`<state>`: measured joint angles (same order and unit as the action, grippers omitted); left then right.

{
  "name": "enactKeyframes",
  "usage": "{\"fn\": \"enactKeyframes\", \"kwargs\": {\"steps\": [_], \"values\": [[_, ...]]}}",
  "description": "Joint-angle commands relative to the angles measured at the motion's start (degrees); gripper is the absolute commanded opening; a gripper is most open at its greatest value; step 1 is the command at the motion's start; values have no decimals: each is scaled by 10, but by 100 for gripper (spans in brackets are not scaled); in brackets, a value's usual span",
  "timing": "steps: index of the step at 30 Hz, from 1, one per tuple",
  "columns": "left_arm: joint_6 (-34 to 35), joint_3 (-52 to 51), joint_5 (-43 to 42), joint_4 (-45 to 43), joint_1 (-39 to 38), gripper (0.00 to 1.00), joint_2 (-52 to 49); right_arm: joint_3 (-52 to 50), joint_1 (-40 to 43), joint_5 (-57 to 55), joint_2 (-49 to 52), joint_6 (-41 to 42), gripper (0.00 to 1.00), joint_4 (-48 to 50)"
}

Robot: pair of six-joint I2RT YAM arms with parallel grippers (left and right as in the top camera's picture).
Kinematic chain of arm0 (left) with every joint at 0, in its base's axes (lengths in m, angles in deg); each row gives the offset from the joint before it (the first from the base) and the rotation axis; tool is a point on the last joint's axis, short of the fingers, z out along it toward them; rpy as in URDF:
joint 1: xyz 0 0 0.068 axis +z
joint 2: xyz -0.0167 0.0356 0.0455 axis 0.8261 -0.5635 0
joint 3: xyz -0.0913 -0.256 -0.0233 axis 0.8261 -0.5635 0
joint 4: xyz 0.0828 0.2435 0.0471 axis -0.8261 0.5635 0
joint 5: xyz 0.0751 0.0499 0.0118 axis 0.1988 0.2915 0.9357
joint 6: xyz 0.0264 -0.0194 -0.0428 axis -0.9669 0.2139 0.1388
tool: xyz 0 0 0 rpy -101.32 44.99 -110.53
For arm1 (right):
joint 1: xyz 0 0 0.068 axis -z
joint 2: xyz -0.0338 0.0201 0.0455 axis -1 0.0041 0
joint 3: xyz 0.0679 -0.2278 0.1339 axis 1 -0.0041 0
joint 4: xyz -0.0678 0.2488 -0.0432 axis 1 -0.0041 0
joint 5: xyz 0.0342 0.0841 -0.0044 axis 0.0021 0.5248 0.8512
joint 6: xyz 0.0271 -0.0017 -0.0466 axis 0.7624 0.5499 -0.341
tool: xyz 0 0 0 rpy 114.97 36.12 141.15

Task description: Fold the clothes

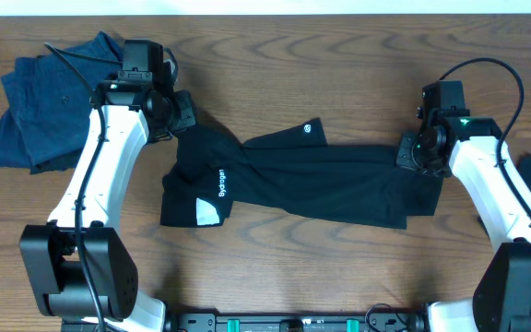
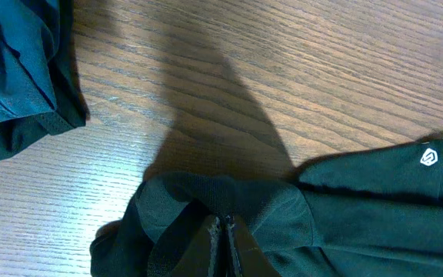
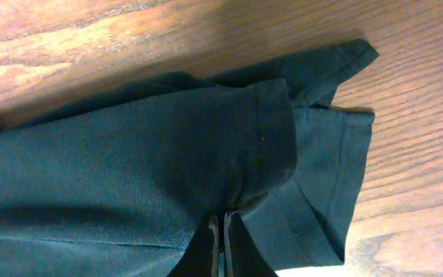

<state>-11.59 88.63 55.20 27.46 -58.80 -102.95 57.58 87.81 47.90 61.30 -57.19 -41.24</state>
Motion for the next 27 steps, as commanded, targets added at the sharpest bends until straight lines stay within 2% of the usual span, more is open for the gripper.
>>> {"fn": "enactKeyframes", "kwargs": {"steps": [1, 9, 16, 19, 22, 25, 27], "values": [[5, 2, 1, 3, 1, 6, 0, 3, -2, -17, 2, 1, 1, -5], [5, 2, 1, 2, 1, 6, 0, 3, -1, -117, 2, -9, 1, 14], [5, 2, 1, 3, 1, 6, 0, 3, -7, 39, 2, -89, 1, 38], [5, 2, 1, 3, 1, 6, 0, 3, -10, 47, 2, -111, 1, 22], [5, 2, 1, 3, 1, 6, 0, 3, -10, 5, 2, -89, 1, 1], [5, 2, 1, 3, 1, 6, 0, 3, -10, 55, 2, -143, 1, -1], [5, 2, 1, 3, 1, 6, 0, 3, -10, 28, 2, -114, 1, -2]]}}
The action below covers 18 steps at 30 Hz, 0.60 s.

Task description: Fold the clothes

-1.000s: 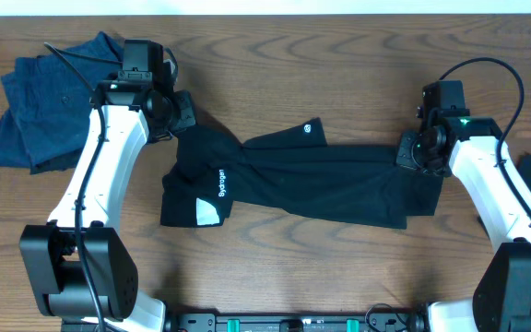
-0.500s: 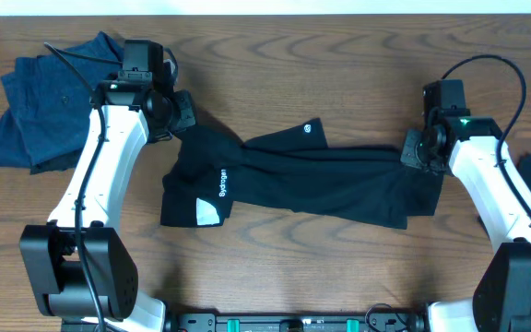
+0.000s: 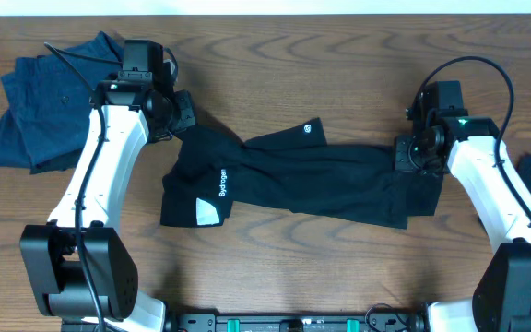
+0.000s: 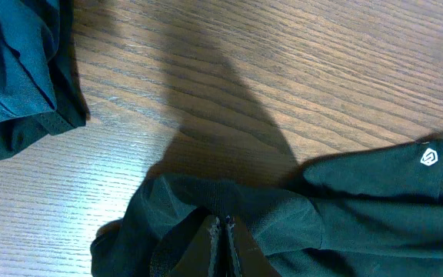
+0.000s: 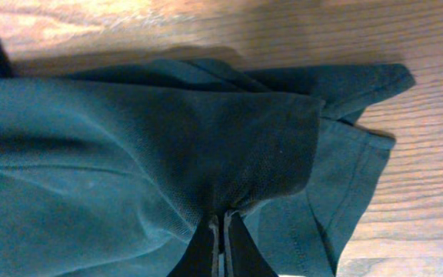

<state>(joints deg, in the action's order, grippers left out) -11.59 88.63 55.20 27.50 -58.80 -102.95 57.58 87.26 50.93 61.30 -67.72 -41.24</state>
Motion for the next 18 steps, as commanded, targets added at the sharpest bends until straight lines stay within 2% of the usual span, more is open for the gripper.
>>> {"fn": "enactKeyframes", "kwargs": {"steps": [1, 8, 13, 18], "values": [[5, 2, 1, 2, 1, 6, 0, 3, -3, -22, 2, 19, 1, -2], [5, 8, 1, 1, 1, 6, 52, 33, 26, -36, -63, 99, 1, 19], [5, 8, 1, 1, 3, 6, 151, 103, 64, -45, -152, 97, 1, 3], [5, 12, 3, -9, 3, 6, 271, 204, 112, -44, -203, 57, 1, -66]]}}
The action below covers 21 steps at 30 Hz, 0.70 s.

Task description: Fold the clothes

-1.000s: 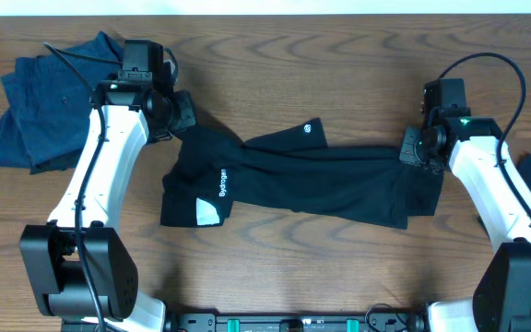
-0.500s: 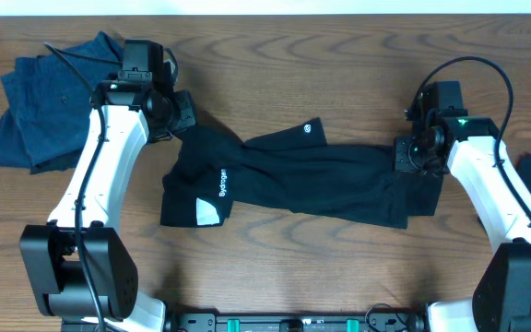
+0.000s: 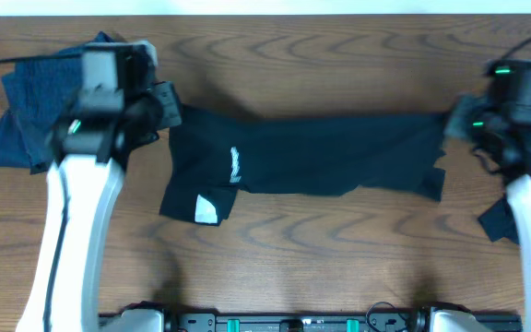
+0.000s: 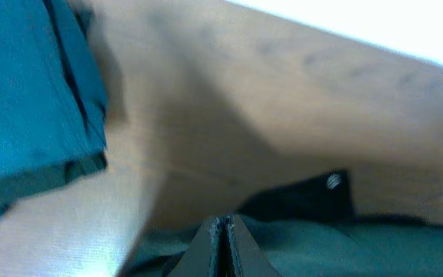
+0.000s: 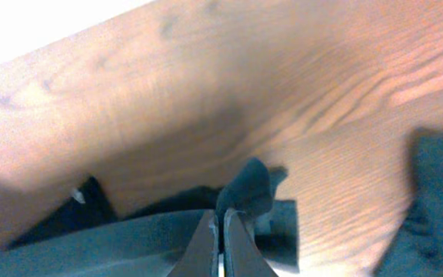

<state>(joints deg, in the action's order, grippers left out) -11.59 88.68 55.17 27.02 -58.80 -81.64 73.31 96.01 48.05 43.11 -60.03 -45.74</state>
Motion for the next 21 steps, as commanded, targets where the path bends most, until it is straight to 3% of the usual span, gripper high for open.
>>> {"fn": "enactKeyframes", "kwargs": {"steps": [1, 12, 17, 21], "values": [[5, 13, 3, -8, 5, 6, 80, 70, 33, -16, -24, -35, 1, -41], [20, 81, 3, -49, 9, 6, 278, 304, 58, -16, -25, -78, 1, -204], [50, 91, -2, -31, 9, 6, 301, 338, 58, -14, -24, -78, 1, -231], [55, 91, -76, 14, 9, 6, 274, 334, 58, -14, -9, -78, 1, -252]]}}
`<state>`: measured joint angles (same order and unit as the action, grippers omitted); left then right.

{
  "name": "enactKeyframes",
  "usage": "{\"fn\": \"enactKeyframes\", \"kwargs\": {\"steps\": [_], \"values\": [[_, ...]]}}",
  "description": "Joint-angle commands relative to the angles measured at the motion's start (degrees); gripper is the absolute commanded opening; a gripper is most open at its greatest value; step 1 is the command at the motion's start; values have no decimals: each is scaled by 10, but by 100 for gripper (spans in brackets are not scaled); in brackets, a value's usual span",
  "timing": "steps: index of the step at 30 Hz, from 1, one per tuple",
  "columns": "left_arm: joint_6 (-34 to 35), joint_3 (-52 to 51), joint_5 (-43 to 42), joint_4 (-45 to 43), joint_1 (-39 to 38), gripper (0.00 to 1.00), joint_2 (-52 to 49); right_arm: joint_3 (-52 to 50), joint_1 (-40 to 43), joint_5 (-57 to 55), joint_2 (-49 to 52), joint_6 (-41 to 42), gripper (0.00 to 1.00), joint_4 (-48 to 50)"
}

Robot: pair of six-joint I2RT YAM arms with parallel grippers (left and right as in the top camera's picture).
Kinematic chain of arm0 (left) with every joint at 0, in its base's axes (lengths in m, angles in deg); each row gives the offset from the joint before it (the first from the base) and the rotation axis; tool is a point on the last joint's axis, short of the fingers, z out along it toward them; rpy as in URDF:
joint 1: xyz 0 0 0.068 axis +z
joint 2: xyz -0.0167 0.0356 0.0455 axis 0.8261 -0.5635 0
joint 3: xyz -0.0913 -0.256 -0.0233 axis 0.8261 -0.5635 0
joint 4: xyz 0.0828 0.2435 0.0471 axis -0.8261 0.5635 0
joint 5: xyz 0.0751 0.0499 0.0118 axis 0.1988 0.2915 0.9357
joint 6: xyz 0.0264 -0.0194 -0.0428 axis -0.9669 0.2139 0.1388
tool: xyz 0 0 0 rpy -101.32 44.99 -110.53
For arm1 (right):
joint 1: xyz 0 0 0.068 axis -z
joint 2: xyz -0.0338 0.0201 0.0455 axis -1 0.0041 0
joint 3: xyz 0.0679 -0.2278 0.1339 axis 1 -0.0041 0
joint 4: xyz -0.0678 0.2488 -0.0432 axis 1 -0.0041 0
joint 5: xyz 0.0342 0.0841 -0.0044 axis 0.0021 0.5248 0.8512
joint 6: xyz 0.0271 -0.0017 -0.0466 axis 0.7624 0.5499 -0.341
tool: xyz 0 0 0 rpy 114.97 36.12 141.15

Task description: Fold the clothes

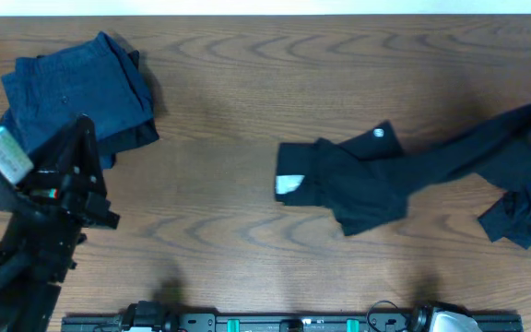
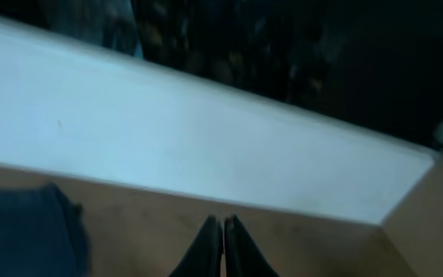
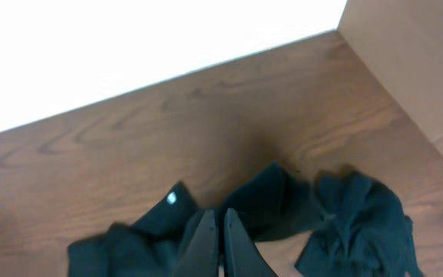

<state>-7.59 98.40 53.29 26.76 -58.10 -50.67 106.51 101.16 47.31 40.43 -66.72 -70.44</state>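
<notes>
The black shirt [image 1: 344, 184] lies bunched right of the table's middle, white label showing, with one end drawn up toward the right edge. In the right wrist view my right gripper [image 3: 221, 223] is shut on the black shirt [image 3: 144, 238], which hangs below the fingers. My left gripper [image 2: 223, 225] is shut with nothing between its fingers, high up and facing the far wall. In the overhead view the left arm [image 1: 49, 207] looms at the lower left, far from the shirt.
A folded blue garment pile [image 1: 72, 83] sits at the back left, its edge also in the left wrist view as blue cloth [image 2: 21, 231]. Another dark garment [image 1: 524, 217] lies crumpled at the right edge, near the shirt's raised end. A cardboard wall [image 3: 414, 61] stands at the right.
The left gripper no longer holds the shirt and is now at the lower left, raised. The shirt, then stretched between both grippers, is now bunched centre-right, held only by the right gripper.
Both grippers were shut on opposite ends of the black shirt lying across the table. Then they held it stretched out wide across the table. Now the left end is free, the shirt has shifted right, and only the right gripper holds it.
</notes>
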Motion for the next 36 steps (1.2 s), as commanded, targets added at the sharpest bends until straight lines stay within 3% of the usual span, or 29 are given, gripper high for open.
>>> {"fn": "enactKeyframes", "kwargs": {"steps": [1, 8, 9, 11, 13, 17, 26, 36], "values": [[15, -7, -73, 26, 2, 6, -44, 2, 6, -6, 22, -11, 1, -9], [15, -14, -179, 98, -11, 7, -160, 2, 6, -6, 59, -11, 1, -36], [14, -14, -183, 110, -19, 10, -184, 2, 6, -6, 62, -11, 1, -37], [14, -14, -189, 127, -36, 34, -229, 2, 6, -6, 66, -11, 1, -37], [14, -14, -191, 144, -61, 48, -279, 2, 6, -6, 66, -11, 1, -36], [14, -14, -191, 154, -123, 62, -375, 2, 6, -6, 67, -11, 1, -36], [10, -14, -191, 85, -260, 63, -572, 2, 6, -6, 67, -11, 1, -37], [15, -14, -193, 11, -348, 62, -687, 2, 6, -6, 67, -11, 1, -38]]}}
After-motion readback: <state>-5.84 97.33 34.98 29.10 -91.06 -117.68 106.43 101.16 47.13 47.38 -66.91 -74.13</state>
